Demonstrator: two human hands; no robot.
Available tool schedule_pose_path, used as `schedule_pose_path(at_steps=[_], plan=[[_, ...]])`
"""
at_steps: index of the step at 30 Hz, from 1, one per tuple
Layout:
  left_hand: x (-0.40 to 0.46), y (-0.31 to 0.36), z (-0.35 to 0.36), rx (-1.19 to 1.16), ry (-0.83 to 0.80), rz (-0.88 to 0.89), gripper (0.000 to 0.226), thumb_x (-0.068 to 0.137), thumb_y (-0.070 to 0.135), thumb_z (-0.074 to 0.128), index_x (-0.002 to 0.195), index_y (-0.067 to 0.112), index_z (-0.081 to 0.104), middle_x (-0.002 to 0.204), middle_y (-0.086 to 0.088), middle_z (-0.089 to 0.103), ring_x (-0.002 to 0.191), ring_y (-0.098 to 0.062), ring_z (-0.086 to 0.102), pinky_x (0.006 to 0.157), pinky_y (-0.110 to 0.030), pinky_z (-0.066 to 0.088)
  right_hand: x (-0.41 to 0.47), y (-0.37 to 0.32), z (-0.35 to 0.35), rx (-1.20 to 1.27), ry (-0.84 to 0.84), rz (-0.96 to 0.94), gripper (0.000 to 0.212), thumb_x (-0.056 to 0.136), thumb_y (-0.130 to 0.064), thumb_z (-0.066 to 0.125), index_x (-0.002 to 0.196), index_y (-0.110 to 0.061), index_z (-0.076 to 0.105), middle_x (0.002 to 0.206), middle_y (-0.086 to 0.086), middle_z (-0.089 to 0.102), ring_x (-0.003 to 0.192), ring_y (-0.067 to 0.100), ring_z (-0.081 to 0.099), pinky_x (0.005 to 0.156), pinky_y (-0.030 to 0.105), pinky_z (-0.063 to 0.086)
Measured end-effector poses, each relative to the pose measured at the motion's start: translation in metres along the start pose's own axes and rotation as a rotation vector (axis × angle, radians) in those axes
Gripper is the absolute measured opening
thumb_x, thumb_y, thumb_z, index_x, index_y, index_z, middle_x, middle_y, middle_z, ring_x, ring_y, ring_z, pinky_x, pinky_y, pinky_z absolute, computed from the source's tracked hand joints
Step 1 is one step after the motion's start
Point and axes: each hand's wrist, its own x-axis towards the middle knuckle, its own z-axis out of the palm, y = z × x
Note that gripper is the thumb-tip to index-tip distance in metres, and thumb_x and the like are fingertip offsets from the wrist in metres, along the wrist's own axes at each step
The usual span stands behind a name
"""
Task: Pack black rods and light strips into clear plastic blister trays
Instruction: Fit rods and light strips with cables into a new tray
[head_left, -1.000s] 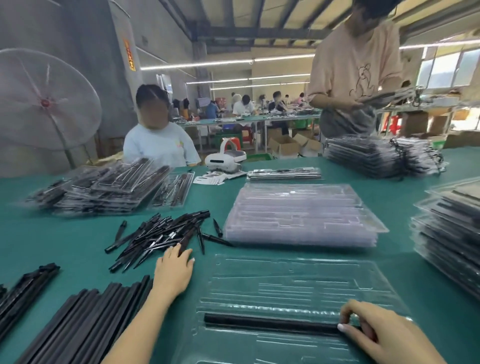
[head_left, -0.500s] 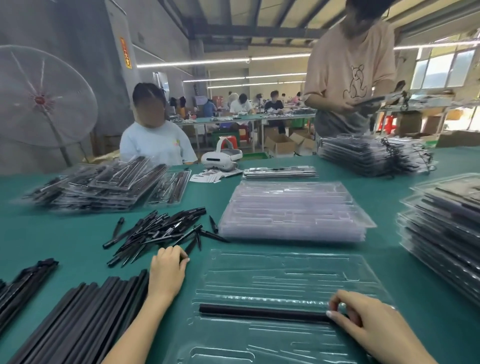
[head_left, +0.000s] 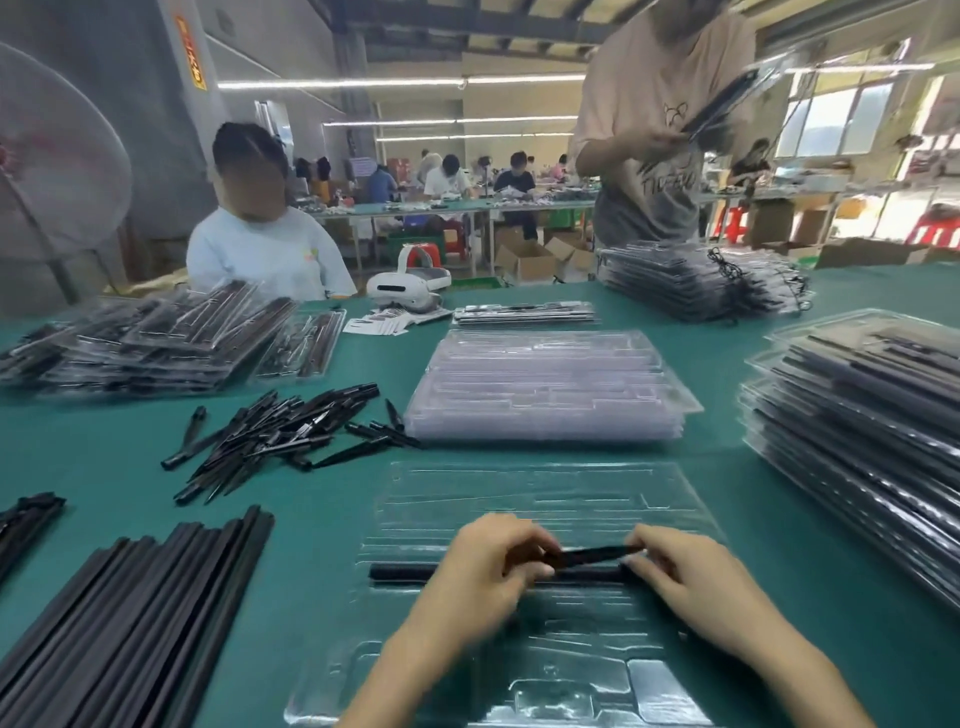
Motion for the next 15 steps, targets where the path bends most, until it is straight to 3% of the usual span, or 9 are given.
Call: schedule_pose_path(at_steps=[3, 7, 15], plan=[[-0.012, 0.001, 0.031, 0.096, -0.051, 0.049, 0.019, 0.093, 0.016, 0.057, 0.111, 0.015, 0.064, 0.108, 0.005, 0.058, 0.107, -0.007, 0.044, 0.093, -0.011, 0.032, 0.002, 0.008, -0.003, 0.143, 0.027, -0.012, 0.016, 0.094, -0.032, 0.056, 0.079, -0.036, 0.059, 0.065, -0.017, 0.061, 0.065, 0.000, 0.053, 0.065, 0.020, 0.043], [-0.018, -0.004, 0.033, 0.019, -0.002, 0.034, 0.021, 0.095, 0.022, 0.056, 0.113, 0.020, 0.067, 0.097, 0.011, 0.049, 0.100, 0.001, 0.040, 0.088, -0.003, 0.026, 0.002, 0.014, -0.008, 0.301, 0.046, 0.001, 0.021, 0.096, -0.018, 0.054, 0.082, -0.028, 0.066, 0.059, -0.008, 0.060, 0.048, 0.004, 0.053, 0.056, 0.017, 0.043], [-0.019, 0.005, 0.027, -0.032, 0.153, 0.084, 0.018, 0.095, 0.015, 0.055, 0.109, 0.018, 0.066, 0.093, 0.023, 0.047, 0.094, 0.002, 0.046, 0.085, -0.009, 0.033, 0.000, 0.016, -0.005, 0.221, 0.066, -0.047, 0.016, 0.095, -0.032, 0.055, 0.083, -0.037, 0.063, 0.063, -0.016, 0.060, 0.058, 0.005, 0.054, 0.060, 0.025, 0.043]])
